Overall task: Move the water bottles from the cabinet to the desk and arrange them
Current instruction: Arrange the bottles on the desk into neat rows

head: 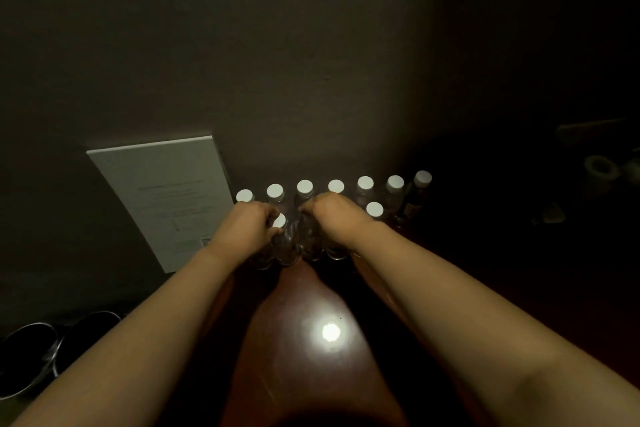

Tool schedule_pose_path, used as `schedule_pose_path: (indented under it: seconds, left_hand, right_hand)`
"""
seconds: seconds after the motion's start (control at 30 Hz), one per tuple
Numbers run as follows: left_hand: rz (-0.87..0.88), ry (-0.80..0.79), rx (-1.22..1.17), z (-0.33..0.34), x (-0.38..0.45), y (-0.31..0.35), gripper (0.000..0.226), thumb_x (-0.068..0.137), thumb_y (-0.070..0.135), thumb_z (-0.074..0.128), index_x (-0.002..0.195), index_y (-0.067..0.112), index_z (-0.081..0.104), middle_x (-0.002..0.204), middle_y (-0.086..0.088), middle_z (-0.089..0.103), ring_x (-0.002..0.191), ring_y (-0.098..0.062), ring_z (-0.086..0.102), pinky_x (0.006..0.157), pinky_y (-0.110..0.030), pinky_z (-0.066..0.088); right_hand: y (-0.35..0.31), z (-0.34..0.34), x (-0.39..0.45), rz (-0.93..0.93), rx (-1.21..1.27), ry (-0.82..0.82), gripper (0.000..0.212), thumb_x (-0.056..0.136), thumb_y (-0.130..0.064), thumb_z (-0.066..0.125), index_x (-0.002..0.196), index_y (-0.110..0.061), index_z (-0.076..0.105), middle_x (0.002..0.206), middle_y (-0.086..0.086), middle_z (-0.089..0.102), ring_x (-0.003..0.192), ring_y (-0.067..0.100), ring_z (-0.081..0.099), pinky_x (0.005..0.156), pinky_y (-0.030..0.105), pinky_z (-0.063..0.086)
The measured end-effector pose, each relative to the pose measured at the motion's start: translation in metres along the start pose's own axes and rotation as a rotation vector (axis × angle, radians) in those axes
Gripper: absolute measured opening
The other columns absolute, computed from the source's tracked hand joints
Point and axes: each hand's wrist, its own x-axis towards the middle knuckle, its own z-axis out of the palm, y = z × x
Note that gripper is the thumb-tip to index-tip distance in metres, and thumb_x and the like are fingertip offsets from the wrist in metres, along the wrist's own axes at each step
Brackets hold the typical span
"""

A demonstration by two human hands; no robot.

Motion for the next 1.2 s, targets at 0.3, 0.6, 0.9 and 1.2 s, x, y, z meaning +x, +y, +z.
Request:
schedule_pose_path:
  seconds: [0.3,0.6,0.9,1.2]
  left_hand:
    - [0.129,0.045,-0.08,0.008,0.006,0.03,0.048,0.082,0.034,0.075,0.128,0.03,0.063,0.114,-0.005,0.07,0.106,-0.028,0.064,0.087,-0.038,0.052]
    - [0.07,0.012,-0.068,0.017,0.014,0.047,0.034,0.083,0.036,0.073,0.115,0.027,0.068,0.103,0.001,0.072,0.098,-0.023,0.066,0.08,-0.037,0.053]
    - [0.081,0.015,-0.012,0.02,0.016,0.048,0.028,0.084,0.036,0.071,0.109,0.023,0.069,0.099,0.0,0.072,0.093,-0.024,0.066,0.075,-0.037,0.053]
    - [0.164,0.02,0.056,0.015,0.019,0.075,0.049,0.082,0.042,0.072,0.126,0.024,0.062,0.114,-0.005,0.068,0.106,-0.027,0.064,0.086,-0.037,0.051]
  right_hand:
    - [0.047,-0.042,-0.04,0.148,-0.052,0.054,0.036,0.091,-0.032,0.065,0.124,-0.018,0.066,0.117,0.009,0.066,0.111,0.028,0.061,0.089,0.033,0.046]
    - [0.043,-0.017,-0.026,0.014,-0.116,-0.016,0.027,0.089,-0.019,0.059,0.116,-0.016,0.064,0.111,0.009,0.061,0.099,0.028,0.061,0.082,0.041,0.052]
    - [0.05,-0.006,-0.022,-0.004,-0.061,0.052,0.019,0.092,-0.018,0.054,0.106,-0.01,0.064,0.109,0.011,0.062,0.1,0.029,0.058,0.082,0.039,0.049]
    - [0.081,-0.023,-0.045,0.16,0.012,0.098,0.047,0.083,-0.031,0.071,0.127,-0.018,0.063,0.115,0.01,0.062,0.11,0.03,0.059,0.092,0.038,0.05]
